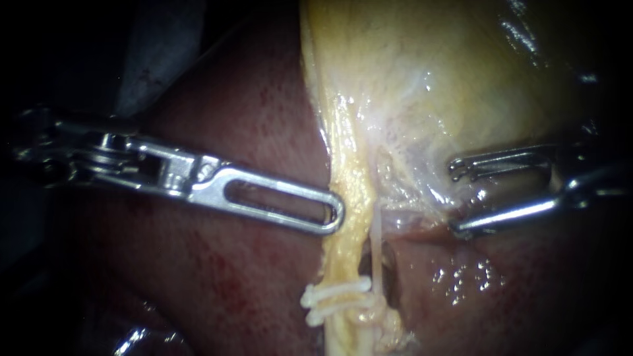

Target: Going back second clip left tube

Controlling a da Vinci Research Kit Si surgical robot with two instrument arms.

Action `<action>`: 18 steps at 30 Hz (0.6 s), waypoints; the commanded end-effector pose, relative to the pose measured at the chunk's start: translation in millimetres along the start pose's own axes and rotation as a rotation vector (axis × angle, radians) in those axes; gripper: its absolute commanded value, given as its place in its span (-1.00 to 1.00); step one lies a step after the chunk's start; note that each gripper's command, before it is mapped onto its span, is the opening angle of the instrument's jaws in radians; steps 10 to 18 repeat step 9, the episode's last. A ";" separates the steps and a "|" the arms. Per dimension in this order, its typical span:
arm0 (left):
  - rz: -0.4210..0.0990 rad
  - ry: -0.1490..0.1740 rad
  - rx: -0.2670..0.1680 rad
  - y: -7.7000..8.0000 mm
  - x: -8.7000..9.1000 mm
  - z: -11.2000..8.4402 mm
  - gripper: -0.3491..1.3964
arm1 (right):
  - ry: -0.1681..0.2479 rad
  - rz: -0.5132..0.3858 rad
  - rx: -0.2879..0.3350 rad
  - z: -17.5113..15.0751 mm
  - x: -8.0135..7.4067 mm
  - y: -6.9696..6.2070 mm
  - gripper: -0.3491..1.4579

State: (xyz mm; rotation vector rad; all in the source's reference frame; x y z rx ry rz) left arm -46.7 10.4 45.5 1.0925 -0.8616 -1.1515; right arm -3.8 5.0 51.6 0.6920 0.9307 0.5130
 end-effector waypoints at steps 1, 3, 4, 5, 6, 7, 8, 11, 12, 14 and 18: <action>0.000 0.000 0.000 0.0 0.0 0.0 -1.00 | 0.000 0.000 0.000 0.0 0.0 0.0 -0.09; 0.000 0.000 0.000 0.0 0.0 0.0 -1.00 | 0.000 0.000 0.000 0.0 0.0 0.0 -0.09; -0.006 0.003 0.001 0.0 0.0 0.0 -1.00 | -0.001 0.000 0.000 0.0 0.0 0.0 -0.09; -0.006 0.002 0.001 0.0 0.0 0.0 -1.00 | -0.001 0.000 0.000 0.0 -0.1 -0.1 -0.09; -0.006 0.002 0.001 0.1 0.0 0.1 -1.00 | -0.001 0.000 0.001 0.0 -0.1 -0.1 -0.09; -0.005 0.003 0.000 0.1 0.0 0.1 -1.00 | -0.001 0.000 0.001 0.0 -0.1 -0.2 -0.09; -0.005 0.005 0.002 0.1 0.0 0.1 -1.00 | -0.001 0.000 0.001 0.0 -0.1 -0.3 -0.09; -0.005 0.005 0.002 0.1 0.0 0.1 -1.00 | -0.001 0.000 0.001 0.0 -0.1 -0.3 -0.09; -0.005 0.005 0.002 0.1 0.0 0.1 -1.00 | -0.001 0.000 0.001 0.0 -0.1 -0.3 -0.09; -0.005 0.005 0.002 0.1 0.0 0.1 -1.00 | -0.001 0.000 0.001 0.0 -0.1 -0.3 -0.09; -0.005 0.005 0.002 0.1 0.0 0.1 -1.00 | -0.001 0.000 0.001 0.0 -0.1 -0.3 -0.09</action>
